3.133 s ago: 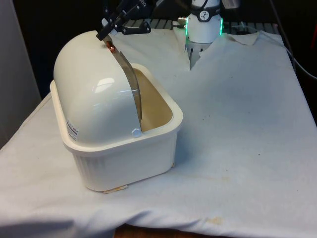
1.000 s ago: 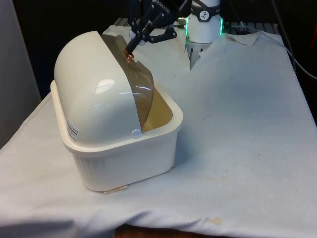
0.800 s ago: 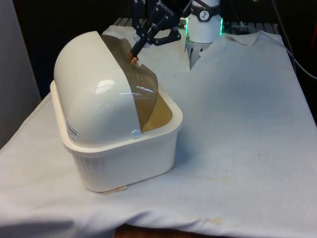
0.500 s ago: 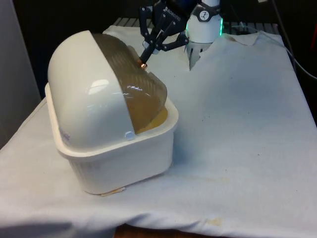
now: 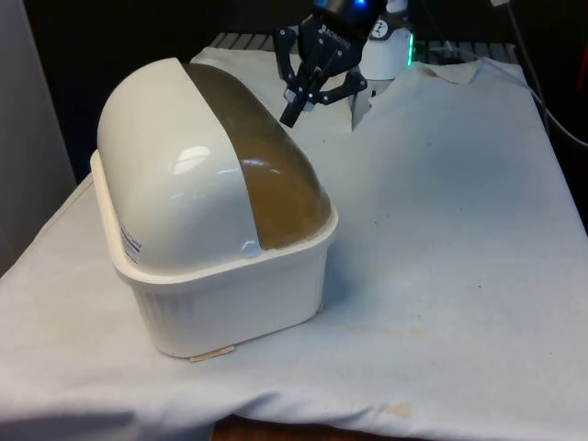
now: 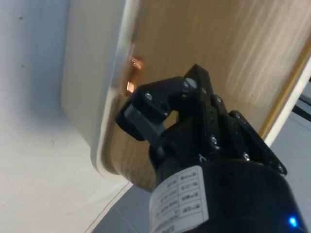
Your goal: Open the lid, then close it.
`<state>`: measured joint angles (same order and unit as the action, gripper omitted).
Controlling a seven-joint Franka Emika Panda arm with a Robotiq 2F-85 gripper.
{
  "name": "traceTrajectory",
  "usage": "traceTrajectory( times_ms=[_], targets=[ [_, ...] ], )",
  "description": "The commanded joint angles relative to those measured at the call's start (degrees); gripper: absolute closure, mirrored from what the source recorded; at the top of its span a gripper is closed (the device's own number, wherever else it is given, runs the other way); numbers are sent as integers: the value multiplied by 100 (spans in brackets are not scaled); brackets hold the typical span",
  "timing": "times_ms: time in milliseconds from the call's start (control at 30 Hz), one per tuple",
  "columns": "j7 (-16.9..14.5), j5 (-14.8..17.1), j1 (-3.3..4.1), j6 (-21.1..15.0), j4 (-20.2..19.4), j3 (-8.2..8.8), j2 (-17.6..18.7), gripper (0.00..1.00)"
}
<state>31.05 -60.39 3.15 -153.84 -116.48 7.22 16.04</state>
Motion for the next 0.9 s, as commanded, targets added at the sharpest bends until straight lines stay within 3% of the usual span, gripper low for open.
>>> traceTrajectory(
  times_ms=[0, 267, 567, 600, 833, 867],
  targets=[
    [-97, 126, -23, -74, -109, -57, -52, 100],
    [6, 46, 17, -46, -229, -126, -143, 100],
    [-52, 384, 6, -115, -561, -309, -332, 100],
    [6, 286, 23, -46, -481, -281, -304, 100],
    [-17, 619, 11, -241, -796, -395, -435, 100],
    [23, 510, 23, -160, -710, -355, -407, 100]
  ],
)
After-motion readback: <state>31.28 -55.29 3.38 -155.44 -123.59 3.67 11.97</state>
